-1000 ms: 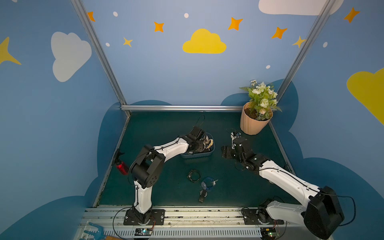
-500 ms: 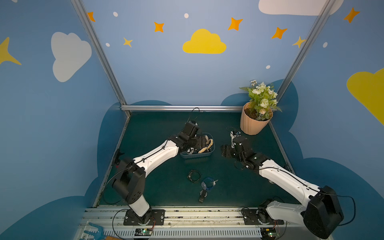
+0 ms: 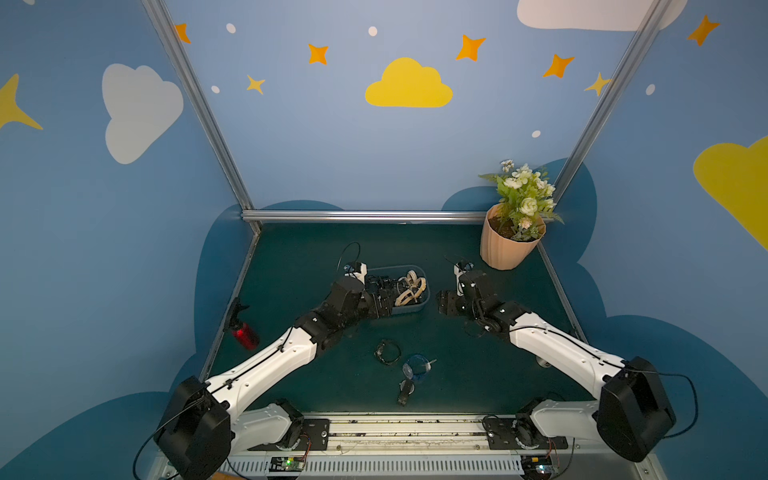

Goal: Put the watch into the storage box
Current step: Place the watch in the storage box, then pick up the watch at the center of the board.

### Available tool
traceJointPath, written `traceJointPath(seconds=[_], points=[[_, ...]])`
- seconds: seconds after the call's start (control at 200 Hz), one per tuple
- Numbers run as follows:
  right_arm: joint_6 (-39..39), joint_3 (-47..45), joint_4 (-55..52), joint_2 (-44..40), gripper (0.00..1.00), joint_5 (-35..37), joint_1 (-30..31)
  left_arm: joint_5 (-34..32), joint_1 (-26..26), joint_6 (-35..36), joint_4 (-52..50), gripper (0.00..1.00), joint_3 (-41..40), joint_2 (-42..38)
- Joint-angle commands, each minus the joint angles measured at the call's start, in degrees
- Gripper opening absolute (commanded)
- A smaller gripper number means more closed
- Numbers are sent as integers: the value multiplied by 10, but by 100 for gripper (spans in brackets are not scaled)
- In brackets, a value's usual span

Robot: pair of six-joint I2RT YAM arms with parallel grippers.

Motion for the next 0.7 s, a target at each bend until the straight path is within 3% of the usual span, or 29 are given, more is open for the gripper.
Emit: traceJointPath(seconds=[0.0, 0.275, 0.556, 0.696], points=[[0, 29, -11, 13, 82, -24, 4, -10, 2, -24, 25, 100, -3, -14], [21, -15, -38, -2, 79, -56, 36, -18, 2, -13, 11, 100, 5, -16], [62, -77, -71, -6, 54, -73, 132, -27, 2, 0, 7, 100, 12, -15], [94, -97, -63, 8, 52, -77, 187, -37, 4, 6, 10, 100, 5, -18]])
